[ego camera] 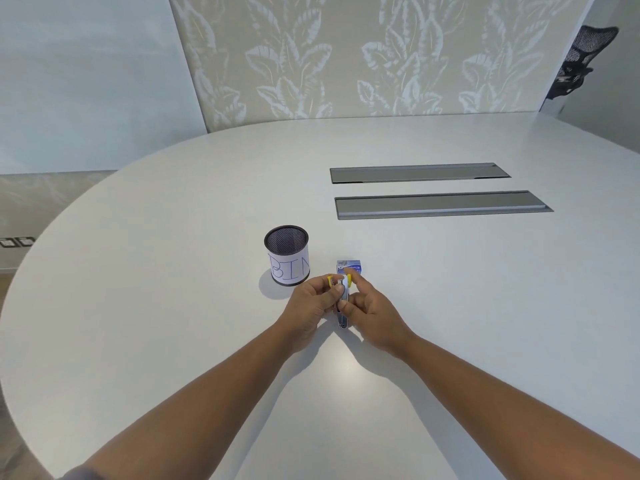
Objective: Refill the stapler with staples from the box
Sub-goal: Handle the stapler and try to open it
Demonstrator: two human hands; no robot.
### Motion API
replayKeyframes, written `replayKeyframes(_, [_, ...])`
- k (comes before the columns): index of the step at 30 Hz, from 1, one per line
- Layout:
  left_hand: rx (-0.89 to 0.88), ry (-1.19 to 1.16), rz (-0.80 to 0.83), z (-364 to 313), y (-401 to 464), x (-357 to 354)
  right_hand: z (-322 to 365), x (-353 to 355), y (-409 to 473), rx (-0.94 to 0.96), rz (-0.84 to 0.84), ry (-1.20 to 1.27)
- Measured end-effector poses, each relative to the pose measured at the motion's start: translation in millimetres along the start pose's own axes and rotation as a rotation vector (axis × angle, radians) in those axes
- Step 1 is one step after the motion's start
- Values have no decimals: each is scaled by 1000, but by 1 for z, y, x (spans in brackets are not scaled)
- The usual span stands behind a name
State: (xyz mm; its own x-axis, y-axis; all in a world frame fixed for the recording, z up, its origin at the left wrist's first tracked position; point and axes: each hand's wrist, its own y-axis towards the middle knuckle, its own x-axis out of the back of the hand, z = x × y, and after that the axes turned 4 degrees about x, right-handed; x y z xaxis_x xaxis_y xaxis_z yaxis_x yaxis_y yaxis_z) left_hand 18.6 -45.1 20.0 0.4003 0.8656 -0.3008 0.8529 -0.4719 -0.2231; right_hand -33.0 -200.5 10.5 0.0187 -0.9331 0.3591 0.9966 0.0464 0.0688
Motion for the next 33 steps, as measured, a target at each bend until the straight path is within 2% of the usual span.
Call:
replayKeyframes(10, [-72,66,74,0,-9,-1,-3,-1,1,39,77,-186])
replayKeyframes(15, [-87,94,33,2,-11,-3,1,-4,-2,75,51,-249])
replayKeyframes(23, [-33,-100,-29,-5,-10,-2,-11,-4,0,126,-57,-210])
replayKeyframes(28, [6,-146,63,-7,-10,10,-6,-3,4,159,-128,-278])
replayKeyframes(33, [20,-130,130,-8,-10,15,3,-7,10,158,-57,-297])
